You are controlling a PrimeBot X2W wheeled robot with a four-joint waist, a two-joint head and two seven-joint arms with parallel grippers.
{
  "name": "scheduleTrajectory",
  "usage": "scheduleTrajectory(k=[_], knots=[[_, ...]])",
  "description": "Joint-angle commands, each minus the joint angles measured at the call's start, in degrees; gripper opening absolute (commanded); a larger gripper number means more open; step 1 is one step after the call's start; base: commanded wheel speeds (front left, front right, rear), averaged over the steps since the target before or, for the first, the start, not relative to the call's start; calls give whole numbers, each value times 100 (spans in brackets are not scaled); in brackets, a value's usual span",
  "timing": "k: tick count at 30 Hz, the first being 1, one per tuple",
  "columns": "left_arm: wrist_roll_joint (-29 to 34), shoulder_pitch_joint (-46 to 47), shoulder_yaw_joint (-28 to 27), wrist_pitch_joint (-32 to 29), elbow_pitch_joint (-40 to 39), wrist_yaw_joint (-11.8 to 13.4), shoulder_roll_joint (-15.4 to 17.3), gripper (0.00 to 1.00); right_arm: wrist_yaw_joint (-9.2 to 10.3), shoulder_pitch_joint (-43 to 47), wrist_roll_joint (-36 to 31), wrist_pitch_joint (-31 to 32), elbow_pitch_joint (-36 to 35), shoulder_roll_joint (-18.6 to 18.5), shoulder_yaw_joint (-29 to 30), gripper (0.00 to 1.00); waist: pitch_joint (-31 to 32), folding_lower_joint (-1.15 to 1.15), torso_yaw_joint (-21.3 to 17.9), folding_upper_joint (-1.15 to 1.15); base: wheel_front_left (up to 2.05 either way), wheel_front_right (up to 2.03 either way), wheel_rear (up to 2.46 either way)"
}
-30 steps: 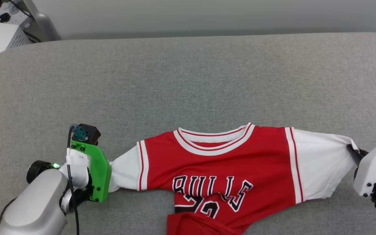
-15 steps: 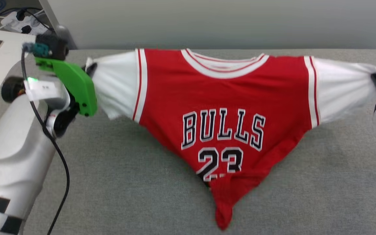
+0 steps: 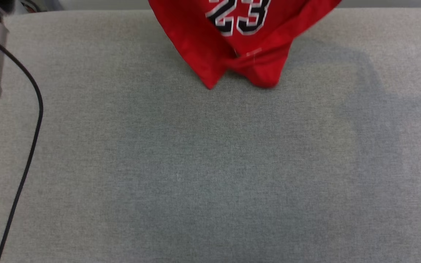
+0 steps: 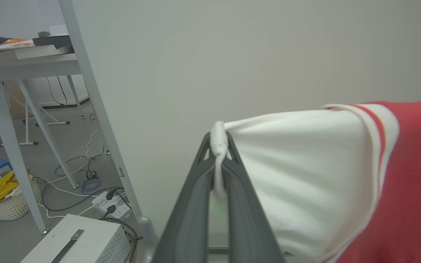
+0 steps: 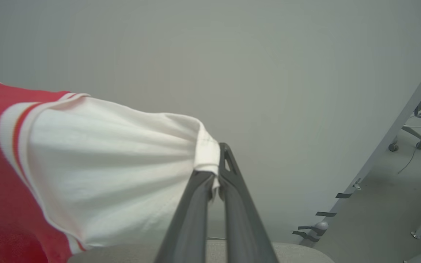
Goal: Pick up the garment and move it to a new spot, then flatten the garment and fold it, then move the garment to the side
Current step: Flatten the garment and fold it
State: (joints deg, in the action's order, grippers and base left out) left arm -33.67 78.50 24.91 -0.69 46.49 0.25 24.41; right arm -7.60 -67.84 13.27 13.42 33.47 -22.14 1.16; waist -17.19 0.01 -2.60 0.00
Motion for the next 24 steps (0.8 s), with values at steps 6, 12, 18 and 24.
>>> scheduleTrajectory(k=[6, 12, 18, 24], knots=[[279, 1043, -65, 758, 539, 88, 68, 0, 11, -1364, -535, -828, 815, 208, 50, 0, -761, -1, -245, 0, 0, 0, 0], [338, 1686, -76, 1089, 820, 25, 50, 0, 11, -2301, -766, -1275, 1382, 320, 35, 0, -1163, -1, -316, 0, 0, 0, 0], [222, 1774, -81, 1240, 1329, -149, -89, 0, 11, -2693, -645, -1595, 2022, 462, -297, 0, -1607, -1, -344, 0, 0, 0, 0], [108, 1701, -100, 1332, 1656, -299, -185, 0, 11, -2703, -382, -1768, 2473, 475, -538, 0, -1826, -1, -328, 0, 0, 0, 0]])
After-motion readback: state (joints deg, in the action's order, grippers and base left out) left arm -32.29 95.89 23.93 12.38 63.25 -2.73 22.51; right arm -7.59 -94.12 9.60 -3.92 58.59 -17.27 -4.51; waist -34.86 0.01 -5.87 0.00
